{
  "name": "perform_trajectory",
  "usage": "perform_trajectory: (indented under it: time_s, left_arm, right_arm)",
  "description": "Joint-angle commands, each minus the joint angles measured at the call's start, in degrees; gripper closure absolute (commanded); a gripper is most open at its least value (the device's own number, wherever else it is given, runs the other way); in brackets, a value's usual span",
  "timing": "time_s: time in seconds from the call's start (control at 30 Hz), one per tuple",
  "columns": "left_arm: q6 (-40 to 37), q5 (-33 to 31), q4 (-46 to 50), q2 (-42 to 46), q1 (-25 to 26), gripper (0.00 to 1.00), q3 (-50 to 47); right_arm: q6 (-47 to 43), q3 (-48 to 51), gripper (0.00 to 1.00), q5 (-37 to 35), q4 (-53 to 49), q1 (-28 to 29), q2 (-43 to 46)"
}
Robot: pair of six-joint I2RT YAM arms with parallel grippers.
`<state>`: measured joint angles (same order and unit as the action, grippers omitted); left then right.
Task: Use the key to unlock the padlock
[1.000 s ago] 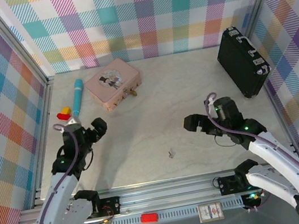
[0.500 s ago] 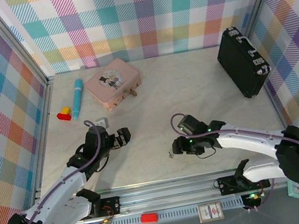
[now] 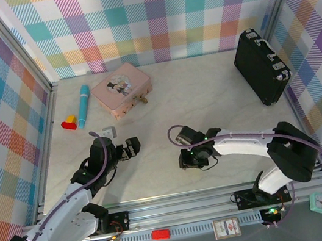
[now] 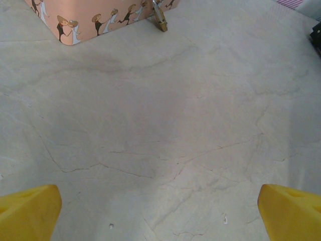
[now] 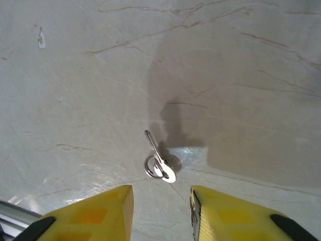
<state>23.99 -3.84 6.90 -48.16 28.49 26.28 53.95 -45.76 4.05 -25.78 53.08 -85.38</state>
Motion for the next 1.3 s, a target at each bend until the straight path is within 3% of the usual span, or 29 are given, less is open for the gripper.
perform_trajectory:
  time_s: [0.0, 0.77, 1.07, 1.27]
  left_arm:
    - [0.09, 1.2, -1.5, -0.1, 0.69, 0.0, -0.71]
    - [-0.13, 4.09, -2.94, 3.67, 0.94, 0.0, -1.87]
    - [-0.37, 4.49, -2.67, 3.25, 1.04, 0.0, -1.59]
    - [-0.39, 4.64, -2.83, 2.82, 1.04, 0.0, -1.5]
  right_arm:
    - [0.23, -2.13, 0.66, -1.5, -2.68, 0.86, -1.21]
    - [0.97, -3.36, 0.74, -2.36, -1.68, 1.83, -6.89]
    - [0.19, -5.18, 0.8, -1.73, -2.2, 1.95, -10.04]
    - [0.05, -5.51, 0.88, -2.33, -3.29, 1.96, -10.38]
